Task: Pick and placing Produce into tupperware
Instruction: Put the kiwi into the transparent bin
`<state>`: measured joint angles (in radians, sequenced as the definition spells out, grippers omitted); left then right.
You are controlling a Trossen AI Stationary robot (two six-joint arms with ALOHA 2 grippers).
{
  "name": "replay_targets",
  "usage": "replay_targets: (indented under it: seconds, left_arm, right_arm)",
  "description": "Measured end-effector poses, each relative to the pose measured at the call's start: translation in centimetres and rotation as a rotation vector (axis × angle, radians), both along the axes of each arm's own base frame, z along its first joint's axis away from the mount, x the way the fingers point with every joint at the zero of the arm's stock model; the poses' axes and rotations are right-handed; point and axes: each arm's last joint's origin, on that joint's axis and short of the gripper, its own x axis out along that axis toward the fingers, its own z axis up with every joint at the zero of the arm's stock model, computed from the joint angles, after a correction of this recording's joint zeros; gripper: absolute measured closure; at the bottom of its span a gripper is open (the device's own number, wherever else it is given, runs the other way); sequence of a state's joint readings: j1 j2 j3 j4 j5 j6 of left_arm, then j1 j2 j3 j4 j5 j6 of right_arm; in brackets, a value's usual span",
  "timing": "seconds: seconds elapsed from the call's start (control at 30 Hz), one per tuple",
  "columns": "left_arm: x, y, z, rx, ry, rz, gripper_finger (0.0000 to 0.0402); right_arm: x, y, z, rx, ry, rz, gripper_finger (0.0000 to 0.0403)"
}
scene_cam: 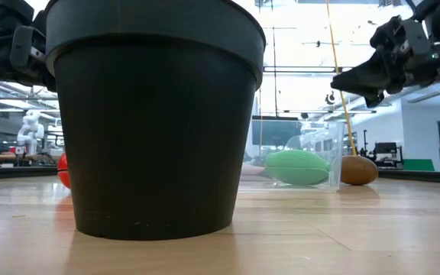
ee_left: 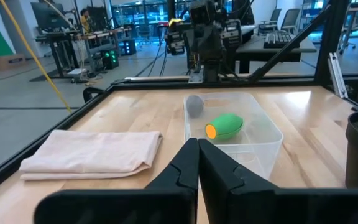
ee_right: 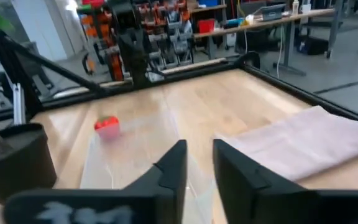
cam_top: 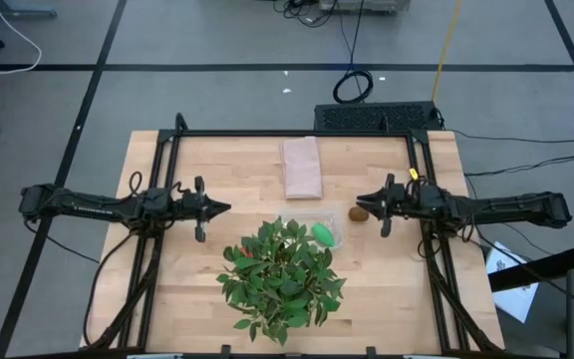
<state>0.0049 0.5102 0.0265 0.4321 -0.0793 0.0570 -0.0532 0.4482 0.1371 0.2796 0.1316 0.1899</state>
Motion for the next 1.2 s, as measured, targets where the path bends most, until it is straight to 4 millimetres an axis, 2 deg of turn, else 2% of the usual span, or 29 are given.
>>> replay_targets:
  seconds: [0.2, 0.43, 0.57, 0.7, 0.87, 1.07, 1.2]
  left_arm:
    - [0.0, 0.0, 0.0, 0.0, 0.004, 0.001, 0.0368]
    - [0.0, 0.0, -0.1, -0.001, 0.012, 0.0, 0.0368]
    - [0.0, 0.0, -0.1, -0.002, 0.012, 0.0, 0.037]
    - [0.0, 0.0, -0.1, -0.003, 0.012, 0.001, 0.0371]
    - [0.0, 0.0, -0.2, -0.014, 0.017, 0.001, 0.0371]
    - [0.0, 0.0, -0.2, -0.011, 0.02, 0.0, 0.0371]
    - [0.0, 0.0, -0.2, -0.01, 0.02, 0.0, 0.0371]
  right_arm:
    - [0.1, 0.0, 0.0, -0.008, 0.0, -0.002, 0.0267]
    - [0.3, 0.0, 0.4, 0.001, -0.008, -0.002, 0.0236]
    - [0.5, -0.1, 1.7, 0.004, 0.055, -0.005, 0.0212]
    - [0.8, -0.2, 3.8, -0.002, 0.108, -0.014, 0.0185]
    - [0.8, -0.6, 5.7, 0.027, 0.284, -0.043, 0.016]
    - [1.1, -0.9, 6.7, 0.043, 0.472, -0.06, 0.0139]
    - [2.0, -1.4, 7.3, 0.086, 0.548, -0.097, 0.013]
